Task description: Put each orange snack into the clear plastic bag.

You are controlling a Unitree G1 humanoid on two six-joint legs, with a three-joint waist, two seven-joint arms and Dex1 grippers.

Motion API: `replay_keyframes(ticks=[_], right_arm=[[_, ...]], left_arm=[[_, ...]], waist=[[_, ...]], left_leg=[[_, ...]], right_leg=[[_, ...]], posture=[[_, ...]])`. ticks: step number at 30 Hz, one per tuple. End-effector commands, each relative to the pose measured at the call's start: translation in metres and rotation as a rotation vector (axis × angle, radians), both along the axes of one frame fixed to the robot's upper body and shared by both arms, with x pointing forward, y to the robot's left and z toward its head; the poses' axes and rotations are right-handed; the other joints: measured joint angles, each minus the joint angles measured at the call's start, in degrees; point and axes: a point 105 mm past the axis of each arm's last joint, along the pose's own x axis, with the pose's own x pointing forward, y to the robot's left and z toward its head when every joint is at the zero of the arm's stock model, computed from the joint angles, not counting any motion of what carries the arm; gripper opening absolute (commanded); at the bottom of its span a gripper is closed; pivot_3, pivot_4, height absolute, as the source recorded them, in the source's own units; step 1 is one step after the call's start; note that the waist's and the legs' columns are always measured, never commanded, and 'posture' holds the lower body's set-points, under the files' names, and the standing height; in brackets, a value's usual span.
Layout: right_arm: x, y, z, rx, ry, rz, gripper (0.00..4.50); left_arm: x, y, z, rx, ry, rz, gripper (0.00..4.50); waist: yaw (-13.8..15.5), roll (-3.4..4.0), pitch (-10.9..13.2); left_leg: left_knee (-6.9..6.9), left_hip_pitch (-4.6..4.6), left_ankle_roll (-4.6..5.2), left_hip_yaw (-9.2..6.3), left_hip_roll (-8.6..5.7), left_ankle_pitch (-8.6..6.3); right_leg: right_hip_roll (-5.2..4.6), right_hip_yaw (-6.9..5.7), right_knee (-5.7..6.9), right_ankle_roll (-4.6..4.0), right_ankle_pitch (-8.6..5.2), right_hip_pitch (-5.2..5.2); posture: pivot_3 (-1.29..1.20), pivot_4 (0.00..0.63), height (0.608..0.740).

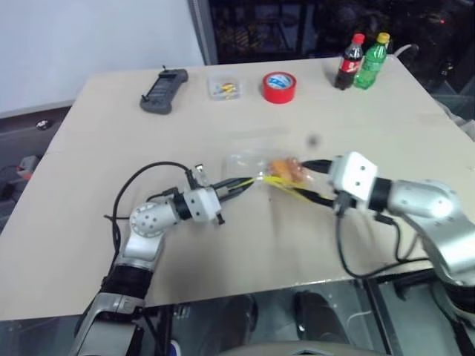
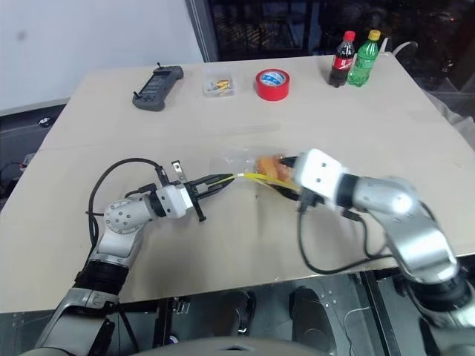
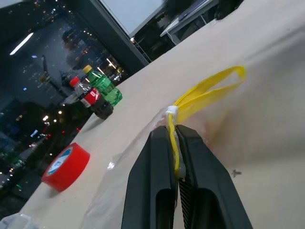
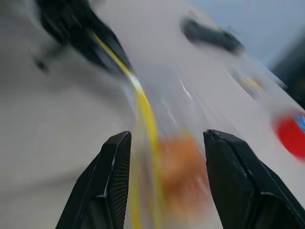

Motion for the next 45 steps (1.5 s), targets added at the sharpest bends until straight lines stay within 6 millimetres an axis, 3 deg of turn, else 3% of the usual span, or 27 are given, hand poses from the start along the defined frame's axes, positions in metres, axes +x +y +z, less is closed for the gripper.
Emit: replay_keyframes(ticks=[1,3,6,15,19,45], right_arm=[[0.009,0.024,-0.004,-0.061,-0.048,0.06,2.46],[0.015,0.031,-0.005,-0.073,-0.065,0.068,2.46],[0.017,0.037,-0.003,-0.079,-0.086,0.097,1.71],[0.021,0.037,-0.006,-0.118,-0.114,0.123,1.71],[0.021,0.038,-0.006,-0.122,-0.121,0.134,0.47],[0.023,0.047,-0.005,-0.127,-0.167,0.161,0.47]], left_arm=[[-0.002,-0.002,0.009,-0.004,-0.052,-0.017,0.0],[-0.002,-0.002,0.009,-0.002,-0.056,-0.02,0.0],[-0.003,-0.002,0.01,0.0,-0.061,-0.019,0.0],[-0.005,-0.001,0.011,-0.003,-0.068,-0.011,0.0],[-0.005,0.0,0.011,-0.002,-0.068,-0.01,0.0],[-0.008,0.0,0.011,0.003,-0.057,-0.028,0.0]], waist=[[0.08,-0.01,-0.01],[0.36,-0.02,-0.01],[0.48,-0.02,-0.01],[0.07,-0.01,-0.01],[0.07,-0.01,-0.01],[0.02,0.0,-0.01]], left_leg=[[0.0,-0.03,0.0,0.0,-0.01,0.0],[0.0,-0.1,-0.09,-0.07,-0.08,0.05],[0.03,-0.41,-0.15,-0.14,-0.2,0.09],[0.04,-0.53,-0.11,-0.15,-0.23,0.06],[0.04,-0.53,-0.11,-0.16,-0.23,0.06],[0.04,-0.53,-0.11,-0.15,-0.23,0.06]], right_leg=[[0.02,0.0,-0.01,-0.01,0.01,-0.03],[0.14,-0.07,-0.03,-0.03,0.02,-0.08],[0.03,-0.12,-0.04,-0.04,0.03,-0.31],[0.02,-0.12,-0.03,-0.05,0.03,-0.44],[0.02,-0.12,-0.02,-0.04,0.03,-0.44],[0.03,-0.12,-0.01,-0.05,0.03,-0.45]], posture=[[0.0,0.15,0.74],[0.0,0.15,0.74],[0.0,0.15,0.74],[0.0,0.15,0.74],[0.0,0.15,0.74],[0.0,0.15,0.74]])
